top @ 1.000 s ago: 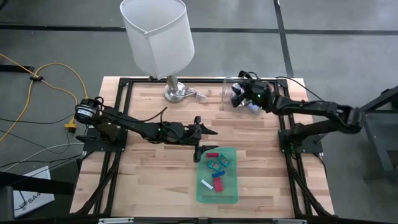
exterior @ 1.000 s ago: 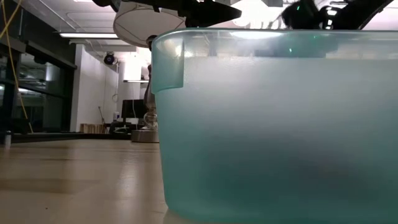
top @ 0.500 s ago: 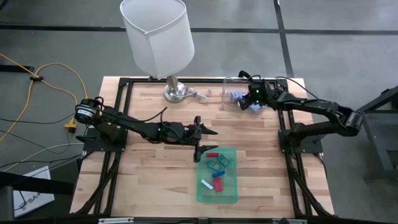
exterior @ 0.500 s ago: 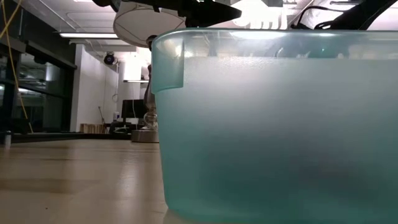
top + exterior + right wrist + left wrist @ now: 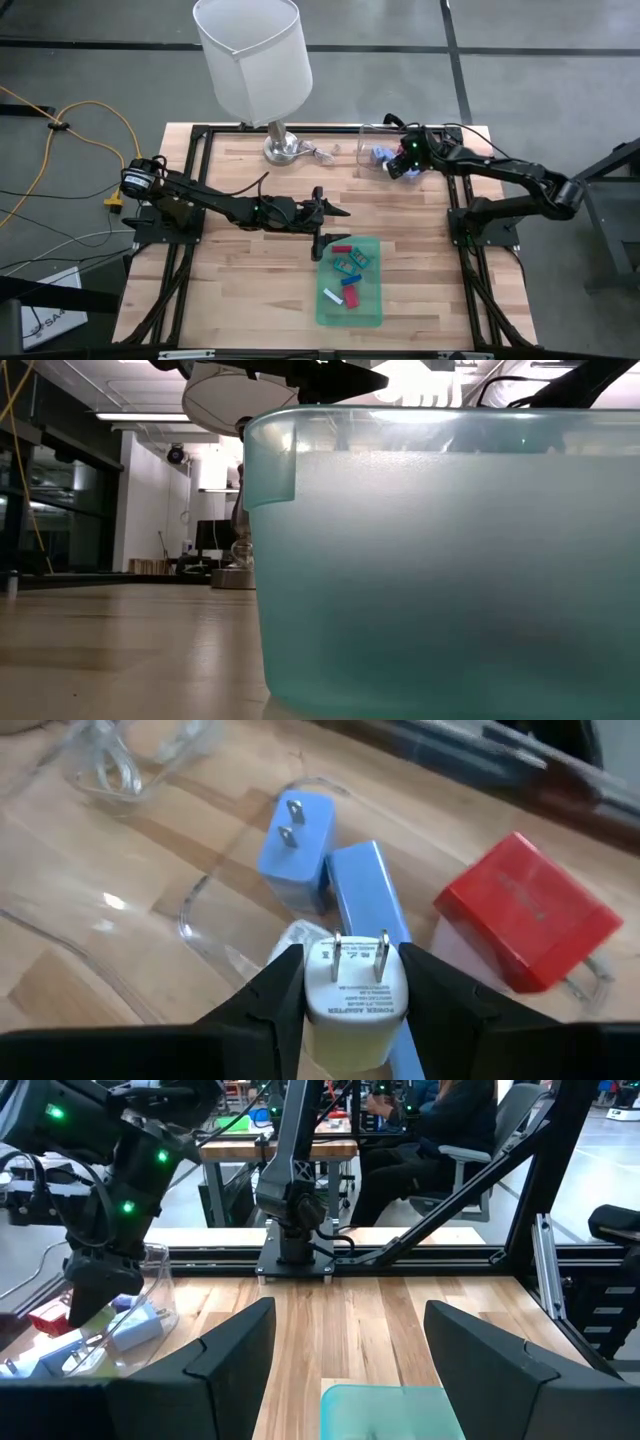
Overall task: Pick & Place Office items
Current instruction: Put the green charger adapter into the transparent bin
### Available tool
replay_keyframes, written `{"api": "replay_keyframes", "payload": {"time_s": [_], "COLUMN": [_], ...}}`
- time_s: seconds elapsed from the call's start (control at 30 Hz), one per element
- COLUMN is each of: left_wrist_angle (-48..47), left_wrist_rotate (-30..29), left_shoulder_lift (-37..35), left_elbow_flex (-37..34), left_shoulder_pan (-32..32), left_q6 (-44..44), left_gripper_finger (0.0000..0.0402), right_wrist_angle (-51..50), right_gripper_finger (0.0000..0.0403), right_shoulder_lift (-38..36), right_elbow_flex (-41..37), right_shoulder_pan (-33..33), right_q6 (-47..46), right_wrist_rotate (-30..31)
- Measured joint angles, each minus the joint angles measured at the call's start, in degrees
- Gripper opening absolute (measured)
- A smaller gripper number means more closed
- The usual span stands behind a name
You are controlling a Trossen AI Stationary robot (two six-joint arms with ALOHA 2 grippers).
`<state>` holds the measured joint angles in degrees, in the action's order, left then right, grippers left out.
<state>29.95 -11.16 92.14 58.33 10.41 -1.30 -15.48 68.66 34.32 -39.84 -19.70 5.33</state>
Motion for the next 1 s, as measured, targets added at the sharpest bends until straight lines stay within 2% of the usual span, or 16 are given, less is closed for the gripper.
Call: {"api": "replay_keyframes", "payload": {"time_s": [0.23,1.0], "left_wrist_angle": [0.02,0.08], "left_wrist_rotate": [0.11,0.07], "left_shoulder_lift": [0.00,0.00], "left_elbow_flex": [0.00,0.00], "left_shoulder_pan": [0.00,-0.01], "left_q6": [-0.04,-1.77], "left_gripper_finger": [0.0250,0.0250], "right_wrist_angle": [-7.85,-10.91], "right_gripper_finger": [0.0133,0.0133], "right_shoulder_lift": [0.00,0.28], "right_elbow_flex": [4.64,4.77], "right_shoulder_pan": [-1.58,-1.52], "right_q6": [0.45,0.06], "right_wrist_rotate": [-0.71,-2.53]}}
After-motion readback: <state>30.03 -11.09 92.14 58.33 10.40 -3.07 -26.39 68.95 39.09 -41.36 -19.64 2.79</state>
